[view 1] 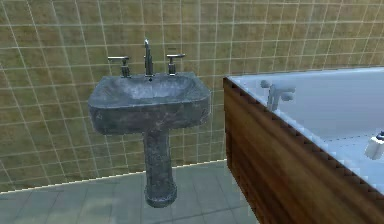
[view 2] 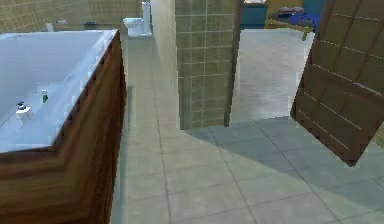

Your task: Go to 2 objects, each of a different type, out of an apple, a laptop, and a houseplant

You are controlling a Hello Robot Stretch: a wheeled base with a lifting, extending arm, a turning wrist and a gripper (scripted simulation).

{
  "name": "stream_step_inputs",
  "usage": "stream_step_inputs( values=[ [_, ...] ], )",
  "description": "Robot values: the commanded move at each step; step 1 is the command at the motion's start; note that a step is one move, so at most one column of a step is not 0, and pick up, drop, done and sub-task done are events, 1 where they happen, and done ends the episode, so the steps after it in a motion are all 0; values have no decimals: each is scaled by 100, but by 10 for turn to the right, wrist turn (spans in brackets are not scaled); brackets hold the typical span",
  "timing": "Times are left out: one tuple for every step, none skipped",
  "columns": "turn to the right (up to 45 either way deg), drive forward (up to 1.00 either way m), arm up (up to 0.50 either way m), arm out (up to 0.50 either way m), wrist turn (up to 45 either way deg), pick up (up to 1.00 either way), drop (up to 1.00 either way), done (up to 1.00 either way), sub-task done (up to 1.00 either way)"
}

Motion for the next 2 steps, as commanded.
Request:
stream_step_inputs(
  values=[
    [300,0,0,0,0,0,0,0,0],
    [0,5,0,0,0,0,0,0,0]
  ],
)
